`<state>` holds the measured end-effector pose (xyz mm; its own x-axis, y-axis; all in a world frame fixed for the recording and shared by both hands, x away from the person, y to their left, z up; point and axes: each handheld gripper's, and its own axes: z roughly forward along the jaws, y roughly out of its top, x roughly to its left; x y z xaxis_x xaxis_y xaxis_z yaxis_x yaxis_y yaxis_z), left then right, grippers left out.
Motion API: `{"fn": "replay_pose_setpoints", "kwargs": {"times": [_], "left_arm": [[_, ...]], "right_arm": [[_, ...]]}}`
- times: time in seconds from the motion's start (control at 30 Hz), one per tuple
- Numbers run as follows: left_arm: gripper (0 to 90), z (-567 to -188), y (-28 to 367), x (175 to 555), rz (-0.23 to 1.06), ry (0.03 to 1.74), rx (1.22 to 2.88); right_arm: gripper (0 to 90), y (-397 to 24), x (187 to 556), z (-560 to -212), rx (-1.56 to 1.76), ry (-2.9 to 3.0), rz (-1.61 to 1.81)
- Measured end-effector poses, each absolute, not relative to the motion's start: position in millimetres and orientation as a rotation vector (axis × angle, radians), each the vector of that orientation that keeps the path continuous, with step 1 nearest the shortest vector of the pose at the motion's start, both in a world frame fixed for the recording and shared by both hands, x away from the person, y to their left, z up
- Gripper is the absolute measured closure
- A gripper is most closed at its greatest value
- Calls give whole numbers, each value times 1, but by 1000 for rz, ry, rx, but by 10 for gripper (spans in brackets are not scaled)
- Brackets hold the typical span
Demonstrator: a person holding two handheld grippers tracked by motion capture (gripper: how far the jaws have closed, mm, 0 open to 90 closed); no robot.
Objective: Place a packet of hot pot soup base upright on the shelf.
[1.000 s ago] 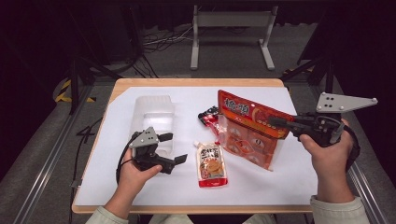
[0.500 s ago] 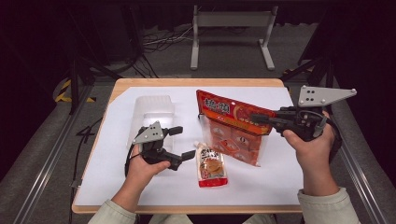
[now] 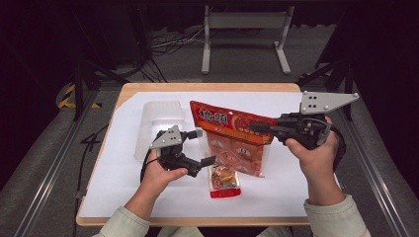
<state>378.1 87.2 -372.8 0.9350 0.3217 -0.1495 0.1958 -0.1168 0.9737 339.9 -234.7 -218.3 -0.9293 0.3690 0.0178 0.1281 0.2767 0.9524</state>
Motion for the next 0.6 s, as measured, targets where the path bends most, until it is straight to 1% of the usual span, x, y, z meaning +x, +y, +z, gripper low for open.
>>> {"fn": "replay_pose_setpoints", "kwargs": {"times": [0.1, 0.37, 0.43, 0.53, 0.6], "left_arm": [[14, -374, 82, 379, 120, 395, 1714], [16, -374, 75, 381, 87, 347, 1688], [52, -376, 74, 381, 64, 319, 1669], [69, -376, 73, 380, 76, 299, 1683], [137, -376, 74, 379, 83, 277, 1681]], "right_arm": [[900, -230, 340, -219, 448, 2341, 1727], [900, -221, 342, -223, 425, 2357, 1754], [900, -219, 343, -227, 422, 2359, 1771], [900, -219, 344, -229, 424, 2360, 1782], [900, -218, 344, -230, 424, 2360, 1793]]}}
